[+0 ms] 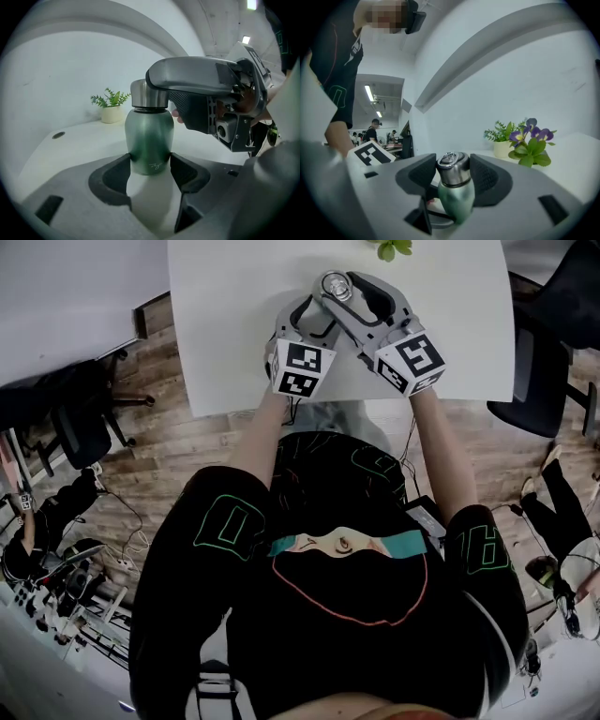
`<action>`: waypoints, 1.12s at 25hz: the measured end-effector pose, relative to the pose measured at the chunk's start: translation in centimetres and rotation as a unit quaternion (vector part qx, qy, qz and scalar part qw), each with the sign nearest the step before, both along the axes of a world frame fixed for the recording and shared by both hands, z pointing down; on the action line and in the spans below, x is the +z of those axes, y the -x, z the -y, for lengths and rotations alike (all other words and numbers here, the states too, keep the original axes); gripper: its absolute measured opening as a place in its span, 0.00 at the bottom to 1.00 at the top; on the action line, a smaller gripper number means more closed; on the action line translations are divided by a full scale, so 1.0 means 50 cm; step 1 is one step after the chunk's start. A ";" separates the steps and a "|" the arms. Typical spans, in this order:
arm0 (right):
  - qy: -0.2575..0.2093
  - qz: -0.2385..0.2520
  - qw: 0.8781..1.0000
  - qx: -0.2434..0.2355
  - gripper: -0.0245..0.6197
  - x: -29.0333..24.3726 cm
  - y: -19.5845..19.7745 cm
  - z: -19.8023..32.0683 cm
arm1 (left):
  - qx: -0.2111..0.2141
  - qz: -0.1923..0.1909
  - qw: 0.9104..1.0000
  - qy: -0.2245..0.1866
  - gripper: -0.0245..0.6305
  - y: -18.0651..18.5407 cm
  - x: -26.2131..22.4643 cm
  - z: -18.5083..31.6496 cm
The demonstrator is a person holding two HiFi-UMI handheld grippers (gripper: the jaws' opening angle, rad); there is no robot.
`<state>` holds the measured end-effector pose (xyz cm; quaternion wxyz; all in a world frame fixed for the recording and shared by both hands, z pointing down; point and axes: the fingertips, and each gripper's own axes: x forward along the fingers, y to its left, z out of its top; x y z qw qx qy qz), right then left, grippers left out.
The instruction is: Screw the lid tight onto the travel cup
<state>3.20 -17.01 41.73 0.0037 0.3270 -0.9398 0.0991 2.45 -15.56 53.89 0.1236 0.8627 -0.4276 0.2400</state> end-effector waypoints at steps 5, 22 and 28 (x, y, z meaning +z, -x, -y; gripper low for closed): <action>-0.005 -0.005 0.999 0.053 0.40 0.003 -0.001 0.004 | 0.000 0.000 1.000 0.000 0.46 0.000 0.002 0.005; -0.058 -0.081 0.991 -0.088 0.45 -0.003 0.006 -0.018 | 0.001 0.000 1.000 0.002 0.46 -0.001 0.004 0.001; -0.065 -0.093 0.976 -0.186 0.48 -0.020 0.006 -0.025 | 0.000 -0.001 1.000 0.004 0.46 0.002 -0.002 -0.001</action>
